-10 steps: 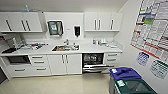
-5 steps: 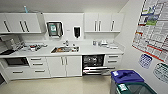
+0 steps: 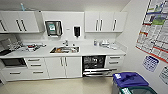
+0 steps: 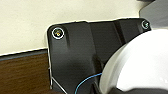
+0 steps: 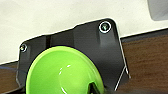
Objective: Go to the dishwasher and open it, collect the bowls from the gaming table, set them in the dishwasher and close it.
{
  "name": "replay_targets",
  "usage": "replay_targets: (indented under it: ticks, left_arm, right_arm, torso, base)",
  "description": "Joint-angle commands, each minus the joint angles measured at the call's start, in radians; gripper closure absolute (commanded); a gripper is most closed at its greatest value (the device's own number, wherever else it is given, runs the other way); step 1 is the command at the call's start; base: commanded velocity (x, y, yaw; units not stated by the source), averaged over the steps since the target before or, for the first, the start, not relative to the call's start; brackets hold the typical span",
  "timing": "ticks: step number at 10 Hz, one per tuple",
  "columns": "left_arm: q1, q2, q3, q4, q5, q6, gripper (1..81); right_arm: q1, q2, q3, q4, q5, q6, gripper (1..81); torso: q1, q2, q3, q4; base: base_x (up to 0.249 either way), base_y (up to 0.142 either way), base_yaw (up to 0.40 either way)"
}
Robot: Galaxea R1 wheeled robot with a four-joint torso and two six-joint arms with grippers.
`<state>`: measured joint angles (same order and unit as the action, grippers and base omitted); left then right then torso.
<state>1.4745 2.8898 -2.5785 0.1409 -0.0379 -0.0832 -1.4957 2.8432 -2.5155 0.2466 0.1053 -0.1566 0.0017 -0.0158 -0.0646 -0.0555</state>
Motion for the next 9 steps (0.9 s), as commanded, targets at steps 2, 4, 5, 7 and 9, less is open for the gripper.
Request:
replay_targets:
  ticks: [2,4,5,7,9]
  left_arm:
    - [-0.021,-0.013,0.001,-0.006,0.065,-0.003,81.1]
    - [-0.021,-0.013,0.001,-0.006,0.064,-0.003,81.1]
    - [-0.021,-0.013,0.001,-0.006,0.064,-0.003,81.1]
    - [-0.021,-0.013,0.001,-0.006,0.064,-0.003,81.1]
    - [-0.021,-0.012,0.001,-0.006,0.064,-0.003,81.1]
  right_arm:
    - [0.019,-0.014,0.005,-0.009,-0.07,-0.001,81.1]
    - [0.016,-0.015,0.005,-0.009,-0.07,-0.001,81.1]
    - [0.016,-0.015,0.005,-0.007,-0.07,-0.001,81.1]
    - [0.018,-0.015,0.005,-0.009,-0.07,-0.001,81.1]
    - [0.016,-0.015,0.005,-0.009,-0.07,-0.001,81.1]
  torso:
    - [-0.001,-0.001,0.0,0.0]
    - [-0.001,-0.001,0.0,0.0]
    - [-0.001,-0.001,0.0,0.0]
    - [-0.001,-0.001,0.0,0.0]
    - [-0.001,-0.001,0.0,0.0]
  base:
    - [0.135,0.0,0.0]
    - [0.135,0.0,0.0]
    - [0.135,0.0,0.0]
    - [0.135,0.0,0.0]
    - [0.139,0.0,0.0]
